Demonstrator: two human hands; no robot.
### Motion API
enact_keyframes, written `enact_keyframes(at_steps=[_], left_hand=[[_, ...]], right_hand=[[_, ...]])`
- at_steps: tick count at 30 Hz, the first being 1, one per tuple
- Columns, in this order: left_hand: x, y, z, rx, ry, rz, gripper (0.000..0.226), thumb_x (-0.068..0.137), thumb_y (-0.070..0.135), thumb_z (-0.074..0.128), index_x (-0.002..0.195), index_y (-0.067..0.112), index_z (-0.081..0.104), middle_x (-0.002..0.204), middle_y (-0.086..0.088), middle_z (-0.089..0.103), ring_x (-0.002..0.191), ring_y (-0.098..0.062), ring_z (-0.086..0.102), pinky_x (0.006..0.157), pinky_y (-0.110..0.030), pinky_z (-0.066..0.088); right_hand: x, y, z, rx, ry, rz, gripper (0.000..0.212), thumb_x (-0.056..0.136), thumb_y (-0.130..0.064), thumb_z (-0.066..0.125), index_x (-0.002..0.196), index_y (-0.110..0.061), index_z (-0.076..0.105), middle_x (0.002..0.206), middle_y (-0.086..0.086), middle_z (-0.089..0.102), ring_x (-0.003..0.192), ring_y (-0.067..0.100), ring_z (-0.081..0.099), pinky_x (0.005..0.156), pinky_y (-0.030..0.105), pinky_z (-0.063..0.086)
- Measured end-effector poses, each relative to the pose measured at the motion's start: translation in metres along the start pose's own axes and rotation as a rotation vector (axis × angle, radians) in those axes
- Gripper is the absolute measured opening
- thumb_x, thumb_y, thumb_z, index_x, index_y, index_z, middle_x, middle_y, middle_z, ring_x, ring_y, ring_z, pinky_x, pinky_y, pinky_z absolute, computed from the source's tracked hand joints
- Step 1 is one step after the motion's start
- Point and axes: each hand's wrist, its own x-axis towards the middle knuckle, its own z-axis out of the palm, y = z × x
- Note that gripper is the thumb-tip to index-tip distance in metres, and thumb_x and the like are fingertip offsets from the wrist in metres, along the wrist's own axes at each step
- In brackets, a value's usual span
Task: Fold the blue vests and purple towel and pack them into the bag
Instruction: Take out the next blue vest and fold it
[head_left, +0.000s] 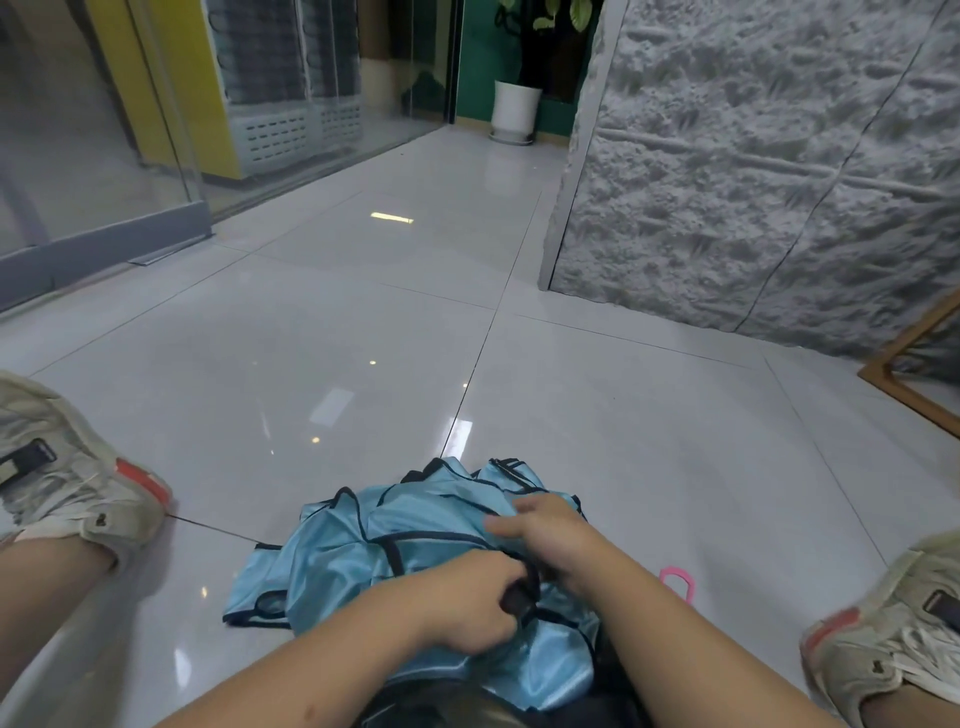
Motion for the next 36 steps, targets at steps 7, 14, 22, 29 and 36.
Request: enact_keyframes(at_steps=[7,14,22,29,36], left_hand=[[-0.022,-0.019,-0.032,-0.619,0.307,-0.074,0.053,0.086,0.069,0.066,0.094,0.017,0.078,0.077,-0.005,0.077,0.069,-0.019,0.073,0.070,-0.035,0.060],[-0.004,-0.062,-0.055,-0.194,0.721,-0.288,0.017,0.098,0.031,0.064,0.114,0.028,0.070,0.110,0.010,0.062,0.103,-0.014,0.061,0.091,-0.028,0.045],[0.001,-0.066,-0.032,0.035,0.157,-0.351,0.035,0.084,0.057,0.066,0.116,0.042,0.063,0.102,0.010,0.067,0.099,-0.016,0.066,0.094,-0.036,0.054],[-0.006,-0.068,-0.037,0.101,0.046,-0.373,0.073,0.081,0.093,0.032,0.093,0.025,0.055,0.103,0.003,0.061,0.095,-0.019,0.057,0.088,-0.037,0.046],[-0.018,-0.073,-0.048,0.129,0.071,-0.333,0.051,0.077,0.055,0.078,0.111,0.020,0.064,0.111,0.002,0.067,0.103,-0.021,0.064,0.082,-0.031,0.049]], right_hand=[[-0.010,-0.019,-0.027,0.421,0.171,-0.093,0.035,0.048,-0.012,0.067,0.083,-0.009,0.059,0.082,0.017,0.054,0.074,0.032,0.054,0.070,0.045,0.043],[-0.035,-0.028,-0.037,0.768,-0.123,-0.186,0.046,0.060,-0.007,0.049,0.096,0.005,0.075,0.097,0.024,0.071,0.082,0.039,0.067,0.084,0.045,0.054],[-0.025,-0.031,-0.046,0.712,-0.286,-0.229,0.053,0.059,0.006,0.070,0.112,0.005,0.070,0.103,0.027,0.068,0.088,0.038,0.066,0.089,0.048,0.056],[-0.017,-0.041,-0.057,0.768,0.132,-0.289,0.020,0.089,0.013,0.059,0.097,-0.004,0.068,0.092,0.020,0.070,0.080,0.030,0.068,0.086,0.043,0.055],[-0.025,-0.059,-0.067,0.776,0.263,-0.309,0.030,0.089,0.020,0.050,0.104,-0.001,0.066,0.095,0.020,0.069,0.080,0.031,0.067,0.072,0.038,0.057]])
